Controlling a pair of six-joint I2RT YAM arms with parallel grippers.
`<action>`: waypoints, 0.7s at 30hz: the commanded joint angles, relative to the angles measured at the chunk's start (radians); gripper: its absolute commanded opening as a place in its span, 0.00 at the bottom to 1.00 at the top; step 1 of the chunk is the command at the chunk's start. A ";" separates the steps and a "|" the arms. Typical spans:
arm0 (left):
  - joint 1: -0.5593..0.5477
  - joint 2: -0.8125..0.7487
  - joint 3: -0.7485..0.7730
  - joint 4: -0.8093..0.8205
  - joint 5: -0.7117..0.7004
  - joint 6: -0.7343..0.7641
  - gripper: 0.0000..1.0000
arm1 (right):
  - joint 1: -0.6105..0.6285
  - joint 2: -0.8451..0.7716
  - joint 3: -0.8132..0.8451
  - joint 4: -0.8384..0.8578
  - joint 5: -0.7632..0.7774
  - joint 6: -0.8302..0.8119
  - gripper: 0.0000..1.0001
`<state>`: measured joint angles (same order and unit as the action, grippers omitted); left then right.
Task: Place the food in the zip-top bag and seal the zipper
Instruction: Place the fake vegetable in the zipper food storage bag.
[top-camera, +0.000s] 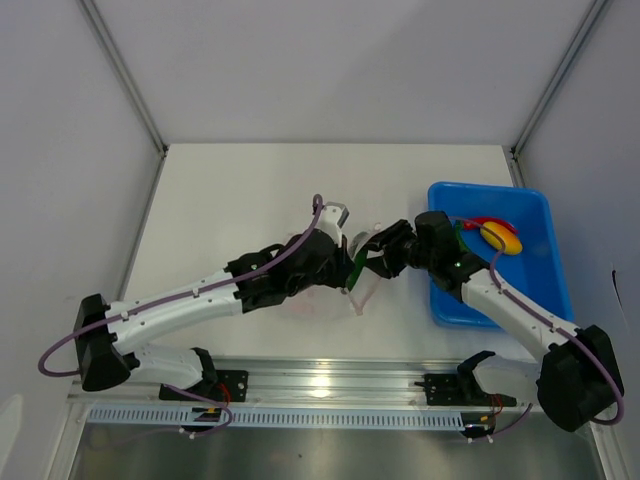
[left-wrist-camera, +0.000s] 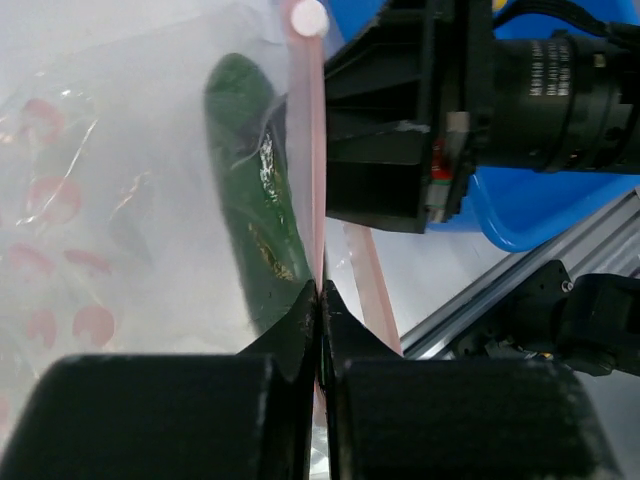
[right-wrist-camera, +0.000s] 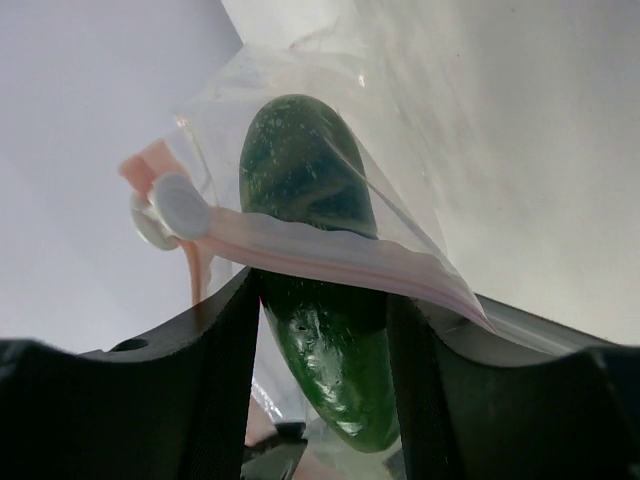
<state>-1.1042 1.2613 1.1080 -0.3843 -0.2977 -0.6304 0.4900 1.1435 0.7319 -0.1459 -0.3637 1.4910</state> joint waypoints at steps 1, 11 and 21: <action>-0.013 0.030 0.084 -0.010 0.039 -0.026 0.01 | 0.070 0.079 0.111 -0.032 0.121 -0.168 0.00; -0.011 0.050 0.173 -0.099 0.051 -0.038 0.01 | 0.154 0.096 0.076 0.054 0.158 -0.403 0.46; 0.000 0.049 0.150 -0.114 0.020 -0.045 0.01 | 0.150 -0.017 0.129 -0.148 0.181 -0.497 0.77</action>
<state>-1.1065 1.3109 1.2392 -0.4984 -0.2607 -0.6563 0.6441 1.1793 0.8013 -0.2283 -0.2024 1.0489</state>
